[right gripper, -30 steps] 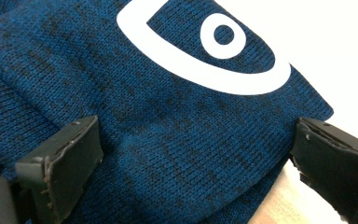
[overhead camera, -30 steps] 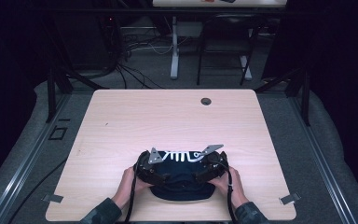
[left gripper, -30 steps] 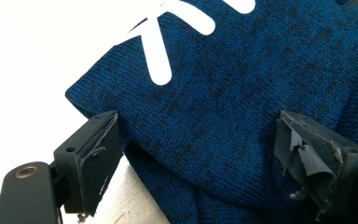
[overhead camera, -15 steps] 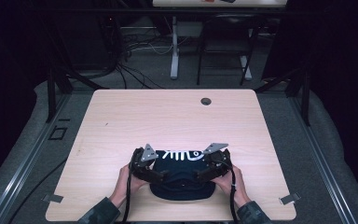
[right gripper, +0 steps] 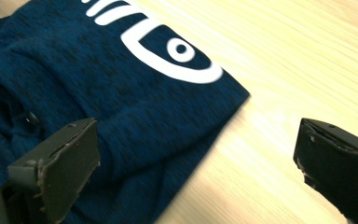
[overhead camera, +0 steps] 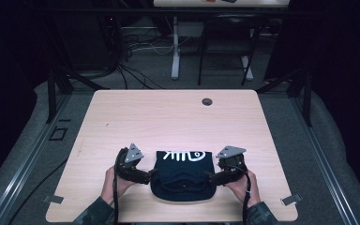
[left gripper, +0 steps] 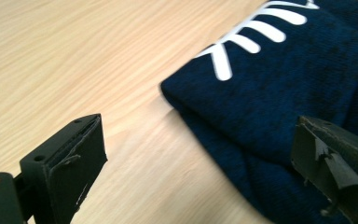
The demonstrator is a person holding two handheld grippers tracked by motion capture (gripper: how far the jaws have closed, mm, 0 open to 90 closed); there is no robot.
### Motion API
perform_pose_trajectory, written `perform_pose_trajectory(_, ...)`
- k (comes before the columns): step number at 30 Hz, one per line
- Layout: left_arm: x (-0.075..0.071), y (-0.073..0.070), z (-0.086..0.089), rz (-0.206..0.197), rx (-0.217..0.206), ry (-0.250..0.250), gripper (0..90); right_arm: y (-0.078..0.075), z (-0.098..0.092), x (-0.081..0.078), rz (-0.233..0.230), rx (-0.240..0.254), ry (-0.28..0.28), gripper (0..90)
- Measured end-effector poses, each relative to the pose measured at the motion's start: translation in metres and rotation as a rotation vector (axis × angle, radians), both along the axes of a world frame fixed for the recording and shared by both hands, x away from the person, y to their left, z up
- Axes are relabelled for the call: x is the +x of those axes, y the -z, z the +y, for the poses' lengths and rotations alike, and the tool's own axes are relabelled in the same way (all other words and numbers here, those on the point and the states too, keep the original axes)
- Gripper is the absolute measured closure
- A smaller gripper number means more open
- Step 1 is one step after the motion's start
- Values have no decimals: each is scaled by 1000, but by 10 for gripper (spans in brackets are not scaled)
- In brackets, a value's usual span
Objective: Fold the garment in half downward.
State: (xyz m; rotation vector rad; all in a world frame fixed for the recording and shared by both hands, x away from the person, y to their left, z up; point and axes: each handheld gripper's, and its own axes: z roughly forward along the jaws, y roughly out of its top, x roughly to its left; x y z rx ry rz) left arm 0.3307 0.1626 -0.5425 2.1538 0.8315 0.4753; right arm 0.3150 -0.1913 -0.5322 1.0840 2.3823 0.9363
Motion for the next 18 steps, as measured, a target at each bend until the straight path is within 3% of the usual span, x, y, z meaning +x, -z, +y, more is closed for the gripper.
perform_pose_trajectory(8,7,10,12,16,31,-46,31,0,-34,-5,-16,6,89,7)
perform_pose_trajectory(12,16,19,23,54,26,-86,28,10,-58,-7,3,-3,144,16)
perform_pose_trajectory(15,20,23,27,78,14,-105,25,20,-68,-5,31,3,178,14)
perform_pose_trajectory(18,24,28,30,103,13,-120,20,27,-75,-2,42,-24,196,12)
